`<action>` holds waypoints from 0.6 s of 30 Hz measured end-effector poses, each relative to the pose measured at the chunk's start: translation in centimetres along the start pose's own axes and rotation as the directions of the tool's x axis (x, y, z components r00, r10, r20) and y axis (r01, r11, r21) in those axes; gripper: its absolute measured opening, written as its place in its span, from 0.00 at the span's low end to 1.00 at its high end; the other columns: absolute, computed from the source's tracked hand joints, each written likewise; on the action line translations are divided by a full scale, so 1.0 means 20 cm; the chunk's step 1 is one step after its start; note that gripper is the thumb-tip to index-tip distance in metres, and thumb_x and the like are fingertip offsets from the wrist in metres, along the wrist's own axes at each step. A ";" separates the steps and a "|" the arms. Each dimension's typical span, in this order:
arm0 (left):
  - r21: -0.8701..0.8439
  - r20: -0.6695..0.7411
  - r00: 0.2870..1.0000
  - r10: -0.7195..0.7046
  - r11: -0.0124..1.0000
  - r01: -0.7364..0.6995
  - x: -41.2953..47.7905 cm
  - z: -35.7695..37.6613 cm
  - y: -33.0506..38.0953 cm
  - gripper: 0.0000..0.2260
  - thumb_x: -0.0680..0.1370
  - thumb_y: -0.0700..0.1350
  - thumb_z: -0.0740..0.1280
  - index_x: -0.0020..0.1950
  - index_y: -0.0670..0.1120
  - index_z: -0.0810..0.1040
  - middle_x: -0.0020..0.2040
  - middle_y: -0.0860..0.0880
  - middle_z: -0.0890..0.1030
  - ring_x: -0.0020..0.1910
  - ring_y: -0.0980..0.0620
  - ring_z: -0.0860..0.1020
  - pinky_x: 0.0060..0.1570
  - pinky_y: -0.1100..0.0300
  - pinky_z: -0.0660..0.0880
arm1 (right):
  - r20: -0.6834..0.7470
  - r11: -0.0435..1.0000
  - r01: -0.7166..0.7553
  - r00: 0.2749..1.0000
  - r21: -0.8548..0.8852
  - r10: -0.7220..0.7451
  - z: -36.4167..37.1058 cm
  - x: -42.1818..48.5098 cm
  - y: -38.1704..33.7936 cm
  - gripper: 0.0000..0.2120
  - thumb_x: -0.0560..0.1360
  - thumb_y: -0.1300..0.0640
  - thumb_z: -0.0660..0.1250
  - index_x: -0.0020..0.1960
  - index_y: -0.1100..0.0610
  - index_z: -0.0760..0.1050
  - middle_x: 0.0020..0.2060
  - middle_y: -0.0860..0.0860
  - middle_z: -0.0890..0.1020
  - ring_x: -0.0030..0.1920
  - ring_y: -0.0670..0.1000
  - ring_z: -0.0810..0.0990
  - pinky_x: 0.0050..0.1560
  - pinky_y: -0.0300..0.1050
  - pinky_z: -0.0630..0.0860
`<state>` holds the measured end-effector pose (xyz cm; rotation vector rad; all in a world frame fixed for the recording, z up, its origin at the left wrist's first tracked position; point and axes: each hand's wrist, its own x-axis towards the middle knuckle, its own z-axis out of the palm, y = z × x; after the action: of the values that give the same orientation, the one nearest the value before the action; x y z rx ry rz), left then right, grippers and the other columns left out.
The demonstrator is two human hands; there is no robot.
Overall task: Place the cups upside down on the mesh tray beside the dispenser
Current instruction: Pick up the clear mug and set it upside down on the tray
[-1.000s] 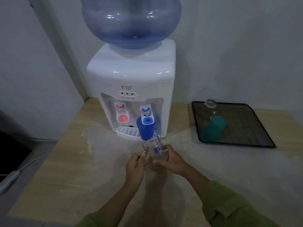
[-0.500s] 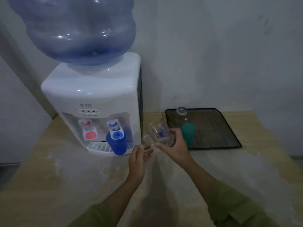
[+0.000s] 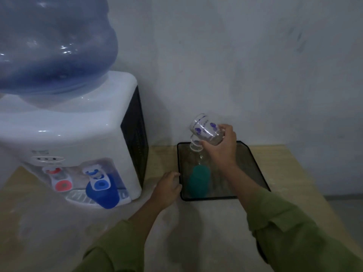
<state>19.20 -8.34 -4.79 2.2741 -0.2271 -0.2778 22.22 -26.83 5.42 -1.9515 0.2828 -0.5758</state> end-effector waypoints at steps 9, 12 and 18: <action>0.174 0.047 0.999 -0.025 0.985 0.016 0.23 0.12 0.01 0.27 0.75 0.40 0.66 0.73 0.42 0.63 0.73 0.43 0.65 0.72 0.47 0.65 0.71 0.60 0.60 | 0.088 0.958 -0.111 0.986 -0.264 0.138 -0.14 0.28 0.32 0.32 0.63 0.64 0.76 0.62 0.53 0.67 0.60 0.58 0.64 0.53 0.55 0.73 0.57 0.38 0.72; 0.201 0.031 0.998 -0.052 0.979 0.045 0.26 0.15 0.00 0.28 0.74 0.40 0.66 0.74 0.42 0.62 0.74 0.44 0.64 0.73 0.47 0.64 0.74 0.55 0.61 | 0.146 0.918 -0.083 0.978 -0.388 0.150 -0.13 0.34 0.42 0.31 0.63 0.62 0.76 0.63 0.54 0.68 0.59 0.59 0.65 0.56 0.62 0.74 0.61 0.50 0.77; 0.254 0.007 0.998 -0.069 0.965 0.065 0.31 0.18 -0.08 0.27 0.73 0.42 0.66 0.72 0.44 0.65 0.71 0.45 0.69 0.70 0.47 0.68 0.71 0.50 0.67 | 0.265 0.843 -0.052 0.937 -0.535 0.226 -0.09 0.40 0.55 0.32 0.65 0.60 0.75 0.67 0.53 0.67 0.63 0.61 0.63 0.61 0.64 0.69 0.61 0.51 0.73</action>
<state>24.34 -11.42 -9.16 2.5375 -0.2037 -0.3166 28.82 -36.56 -1.64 -2.4853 0.4042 -0.0693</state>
